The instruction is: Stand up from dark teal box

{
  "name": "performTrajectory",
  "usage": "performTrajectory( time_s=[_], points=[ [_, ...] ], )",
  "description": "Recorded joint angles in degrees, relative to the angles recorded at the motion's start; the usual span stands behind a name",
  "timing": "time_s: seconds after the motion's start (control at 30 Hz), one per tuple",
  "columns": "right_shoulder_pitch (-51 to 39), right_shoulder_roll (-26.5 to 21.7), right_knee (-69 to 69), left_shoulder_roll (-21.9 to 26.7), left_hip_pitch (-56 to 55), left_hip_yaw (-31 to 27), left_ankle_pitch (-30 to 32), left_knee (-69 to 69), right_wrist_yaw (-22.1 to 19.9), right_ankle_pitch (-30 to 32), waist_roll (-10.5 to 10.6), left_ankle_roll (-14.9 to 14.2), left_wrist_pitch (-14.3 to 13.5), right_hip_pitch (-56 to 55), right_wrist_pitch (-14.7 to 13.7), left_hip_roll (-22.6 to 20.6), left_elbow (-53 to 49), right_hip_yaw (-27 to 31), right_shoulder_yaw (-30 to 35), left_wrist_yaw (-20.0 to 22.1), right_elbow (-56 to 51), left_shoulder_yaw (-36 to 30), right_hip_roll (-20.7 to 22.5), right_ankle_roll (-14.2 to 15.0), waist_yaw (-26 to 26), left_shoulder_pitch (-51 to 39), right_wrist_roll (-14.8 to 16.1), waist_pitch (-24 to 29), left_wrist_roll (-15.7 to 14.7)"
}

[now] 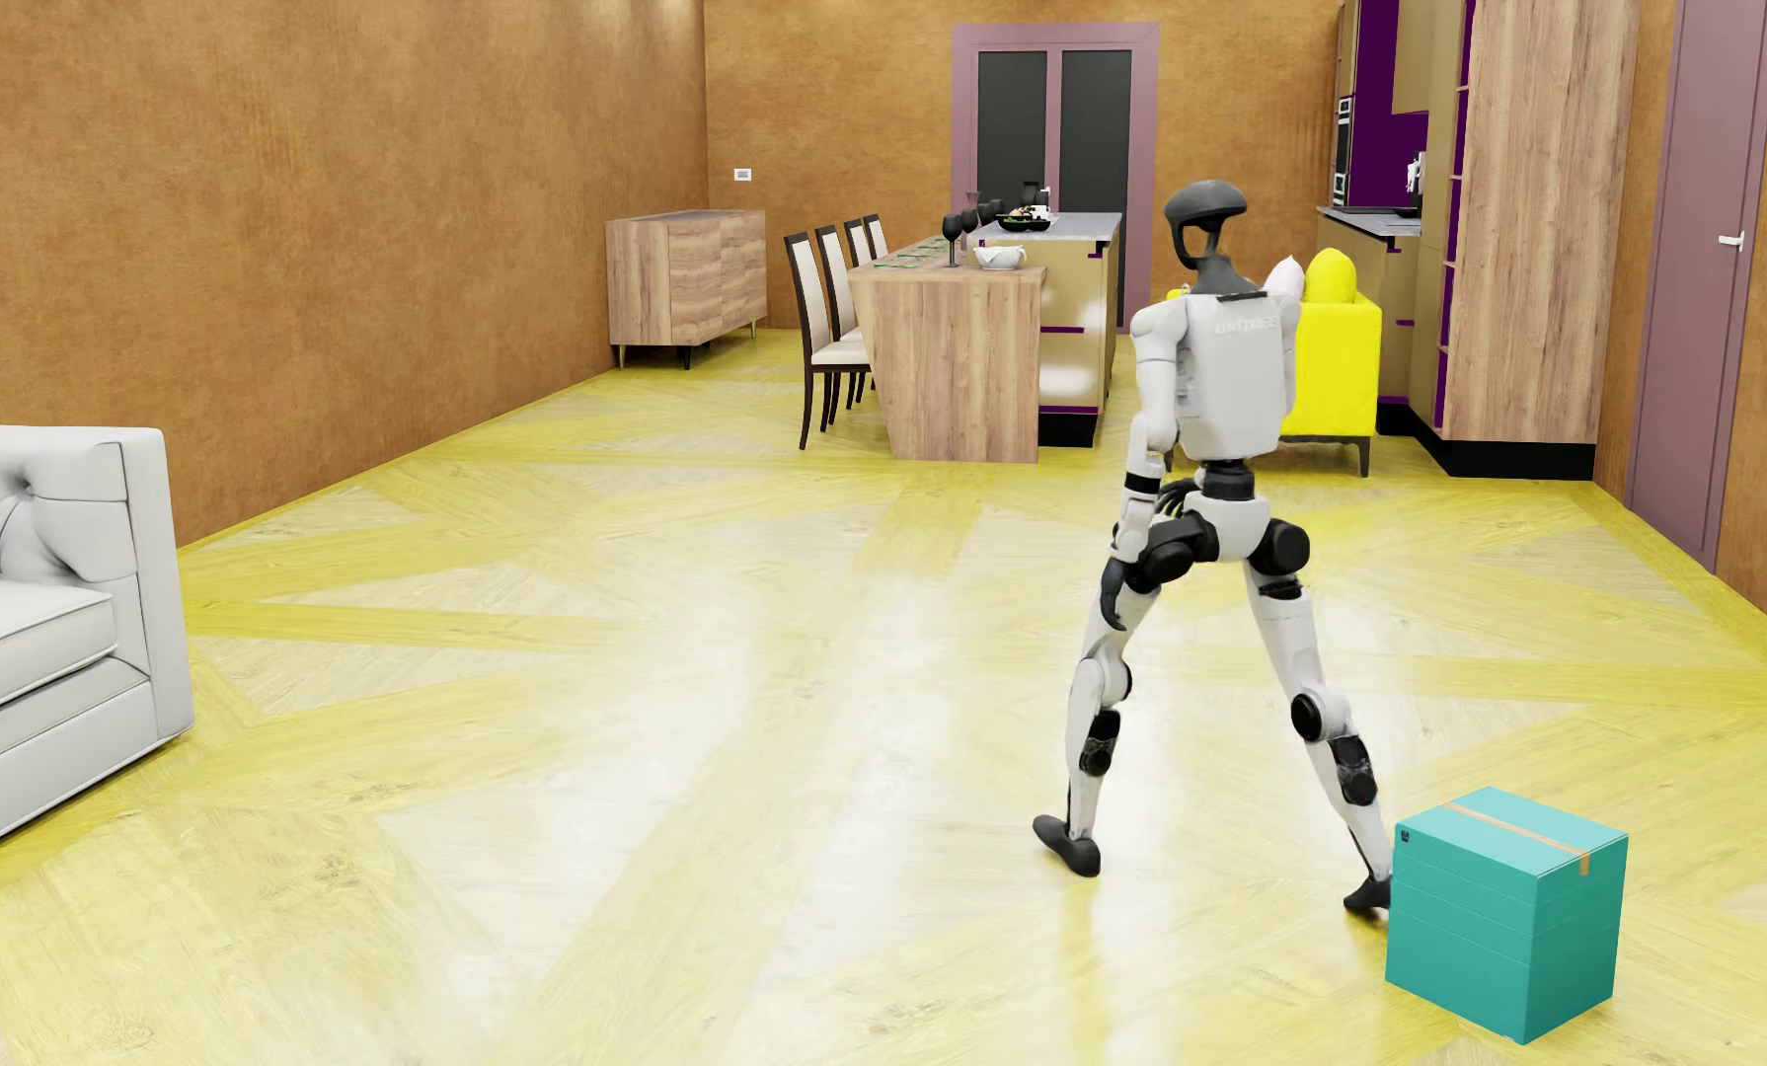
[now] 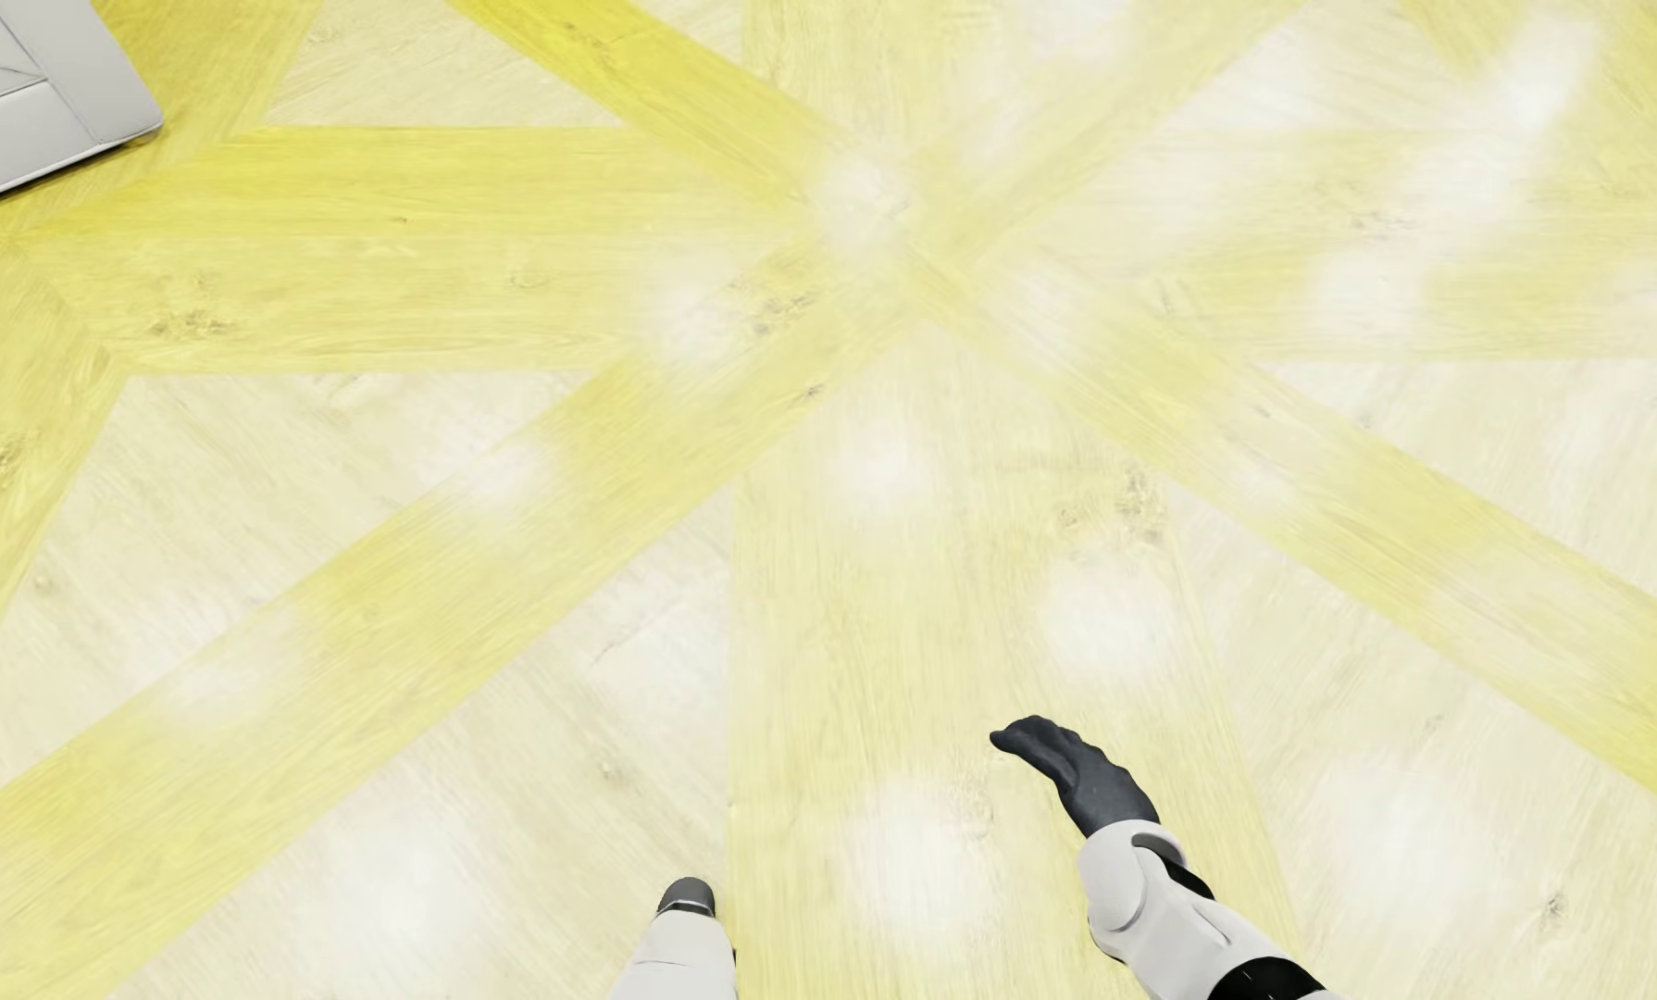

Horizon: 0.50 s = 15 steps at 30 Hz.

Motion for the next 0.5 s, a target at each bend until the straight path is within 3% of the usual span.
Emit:
performTrajectory(
  time_s=[0.03,0.1,0.17,0.2,0.23,0.27,0.3,0.33,0.37,0.4,0.43,0.47,0.5],
  points=[
    [2.0,0.1,8.6,0.3,2.3,1.2,-0.6,-0.1,1.1,2.3,-0.2,1.2,0.5,-2.5,1.5,-1.1,0.2,1.1,-1.0,-0.5,1.5,-0.5,-0.5,0.6,-0.7,0.0,-0.6,-0.5,0.3],
    [5.4,0.5,30.9,2.6,11.2,2.6,-2.6,-5.2,3.0,13.5,-0.5,5.2,0.4,-11.9,1.2,-3.7,1.2,3.6,-2.9,-2.4,5.6,-2.4,-1.2,3.9,-3.5,-2.5,0.6,-0.1,2.1],
    [9.2,0.0,47.7,4.9,21.5,3.7,-4.7,-11.3,5.4,9.1,0.5,6.2,0.2,-20.6,1.5,-4.5,2.4,5.0,-5.8,-3.7,9.8,-5.2,-0.6,4.6,-6.3,-7.0,1.1,1.3,1.1],
    [12.6,-0.2,52.4,6.0,25.9,5.0,-5.9,-13.9,4.5,8.1,1.1,6.5,2.3,-26.2,2.6,-4.8,2.9,5.9,-7.0,-3.3,11.9,-8.5,0.6,4.4,-7.6,-8.9,2.0,0.6,0.1],
    [14.3,-0.4,53.8,7.0,31.1,5.0,-6.9,-16.6,4.2,5.5,1.8,6.1,1.0,-29.9,1.8,-4.9,2.1,6.8,-10.0,-3.0,13.3,-9.9,1.5,5.5,-9.4,-12.1,3.1,2.3,-0.3],
    [16.4,-0.7,53.6,7.7,34.9,5.0,-7.7,-18.9,5.1,4.3,1.8,6.3,0.5,-35.4,2.8,-5.2,1.6,8.5,-12.3,-2.5,15.5,-10.7,2.5,6.2,-10.9,-15.0,2.0,2.5,-1.7],
    [19.1,-1.2,50.3,8.5,38.4,5.5,-8.6,-21.7,5.4,4.6,2.1,5.3,1.5,-41.2,2.9,-5.1,0.1,10.3,-13.4,-1.8,16.5,-10.9,3.7,7.2,-12.4,-17.2,2.8,1.5,-2.7],
    [20.7,-1.7,42.8,8.9,43.0,5.9,-9.3,-24.3,5.1,1.7,2.5,4.3,0.5,-43.8,2.7,-5.2,-0.8,12.2,-14.9,-1.3,17.6,-10.9,4.9,7.3,-13.8,-19.8,3.1,2.4,-3.7],
    [23.7,-1.8,31.7,9.6,45.6,5.4,-10.8,-25.1,5.1,6.9,2.7,4.9,-0.4,-45.8,3.0,-4.7,-2.6,12.6,-17.1,-1.4,17.7,-13.0,6.0,7.0,-14.5,-21.0,3.2,1.3,-3.5],
    [25.3,-1.7,16.4,8.3,49.3,6.1,-12.1,-26.5,4.3,8.9,3.1,4.8,-1.1,-44.3,3.1,-5.5,-4.1,12.1,-18.8,1.0,17.9,-12.0,6.4,5.8,-14.7,-22.3,5.2,1.8,-5.8],
    [27.8,-2.0,0.6,8.7,52.0,7.3,-13.7,-26.3,4.9,9.9,3.0,2.4,-1.7,-42.4,2.4,-5.0,-5.5,10.7,-20.7,1.2,18.0,-13.6,6.2,4.8,-14.8,-22.8,5.6,0.5,-4.8],
    [29.2,-2.4,-11.2,7.9,52.9,8.8,-16.1,-24.2,6.0,12.2,3.5,0.7,-1.7,-42.0,2.2,-4.7,-5.6,8.1,-23.6,0.3,18.6,-13.2,6.0,6.1,-14.7,-23.3,6.1,-1.1,-3.7],
    [30.5,-2.5,-14.1,7.4,55.1,9.2,-17.4,-22.7,5.3,13.1,3.9,-0.6,-2.3,-42.1,2.8,-4.0,-6.2,7.8,-25.8,0.0,18.7,-12.9,5.9,7.1,-15.0,-23.0,4.7,-1.7,-2.8]
  ],
)
